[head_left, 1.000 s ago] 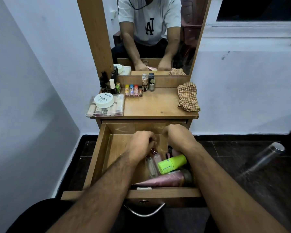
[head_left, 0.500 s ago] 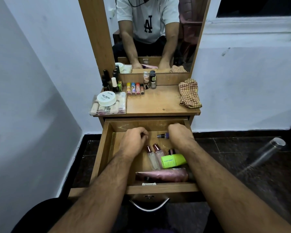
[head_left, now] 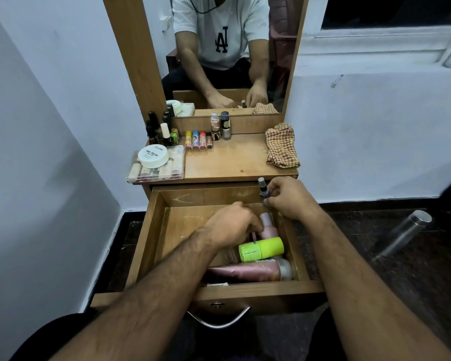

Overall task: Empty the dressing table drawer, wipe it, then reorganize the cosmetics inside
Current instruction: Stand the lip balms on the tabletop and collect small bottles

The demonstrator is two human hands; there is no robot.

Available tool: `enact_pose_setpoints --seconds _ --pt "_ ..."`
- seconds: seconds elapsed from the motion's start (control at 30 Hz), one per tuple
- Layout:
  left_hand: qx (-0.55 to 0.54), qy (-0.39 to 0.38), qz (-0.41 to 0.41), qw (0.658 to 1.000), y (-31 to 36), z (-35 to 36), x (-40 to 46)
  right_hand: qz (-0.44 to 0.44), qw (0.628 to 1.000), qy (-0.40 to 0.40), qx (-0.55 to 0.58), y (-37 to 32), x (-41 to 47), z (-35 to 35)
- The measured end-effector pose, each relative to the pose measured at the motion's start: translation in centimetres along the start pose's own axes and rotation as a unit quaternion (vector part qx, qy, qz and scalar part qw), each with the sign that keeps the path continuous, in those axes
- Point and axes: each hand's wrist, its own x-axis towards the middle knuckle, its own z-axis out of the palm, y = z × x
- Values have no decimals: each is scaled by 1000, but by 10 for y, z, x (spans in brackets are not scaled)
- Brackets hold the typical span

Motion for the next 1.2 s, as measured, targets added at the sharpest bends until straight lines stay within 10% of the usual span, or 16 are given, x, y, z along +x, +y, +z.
enact_pose_setpoints --seconds 0.5,0.9,1.03,1.2 --pt "21 -207 -43 977 -4 -18 6 -1 1000 7 13 9 4 4" --pt "-131 64 -157 977 -41 -28 -45 -36 988 11 147 -5 2 8" --pt "-384 213 -208 874 -39 -29 -57 -62 952 52 297 -17 -1 3" --pt "-751 336 -182 539 -29 -53 -45 -75 917 124 371 -32 0 -4"
